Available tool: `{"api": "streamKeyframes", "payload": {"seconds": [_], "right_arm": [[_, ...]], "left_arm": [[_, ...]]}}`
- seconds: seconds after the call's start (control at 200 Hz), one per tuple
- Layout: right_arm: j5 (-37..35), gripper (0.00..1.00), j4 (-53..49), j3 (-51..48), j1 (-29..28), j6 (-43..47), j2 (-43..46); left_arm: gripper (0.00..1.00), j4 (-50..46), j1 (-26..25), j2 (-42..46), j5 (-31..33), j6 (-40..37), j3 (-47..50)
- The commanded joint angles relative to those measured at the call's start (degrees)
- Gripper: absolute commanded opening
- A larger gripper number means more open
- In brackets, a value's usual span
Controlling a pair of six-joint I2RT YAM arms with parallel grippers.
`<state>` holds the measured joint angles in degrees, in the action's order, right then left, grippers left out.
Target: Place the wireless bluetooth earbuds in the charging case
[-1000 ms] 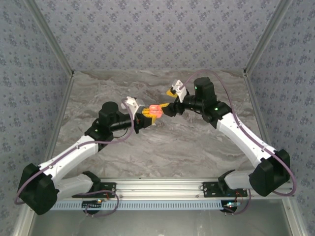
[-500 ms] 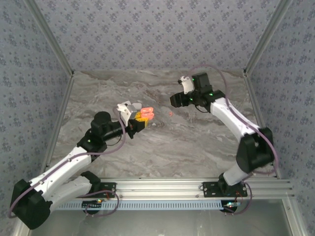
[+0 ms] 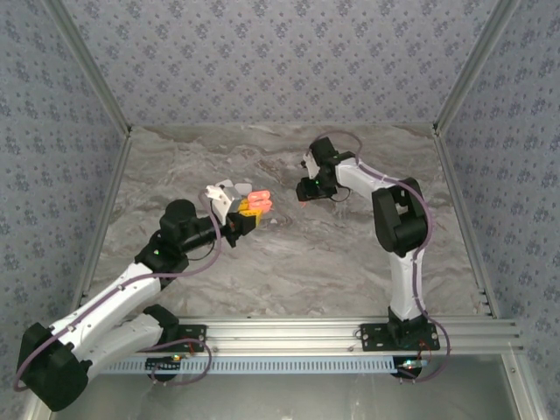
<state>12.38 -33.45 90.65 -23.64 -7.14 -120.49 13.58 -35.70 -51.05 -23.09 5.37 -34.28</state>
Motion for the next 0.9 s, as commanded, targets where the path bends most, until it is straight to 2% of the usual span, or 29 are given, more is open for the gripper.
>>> {"api": "streamKeyframes", "payload": {"seconds": [0.0,0.605,0.894], "right_arm": [[-1.71,0.46,-2.93,2.87,-0.55,-1.04,-1.81],[-0.19,0.31,-4.69,5.37,-1.64,-0.51,-6.51],[-0.47,0.29,-6.40,4.84,-2.25,0.26,-5.75]], "left_arm": [[0.06,0.21,-0.33,0.86,0.24,-0.75,-0.08],[0.06,-0.23,-0.31,0.80,0.24,-1.23,-0.17],[0.06,-0.58,-0.32,0.77,0.58,-1.47,-0.35]]}}
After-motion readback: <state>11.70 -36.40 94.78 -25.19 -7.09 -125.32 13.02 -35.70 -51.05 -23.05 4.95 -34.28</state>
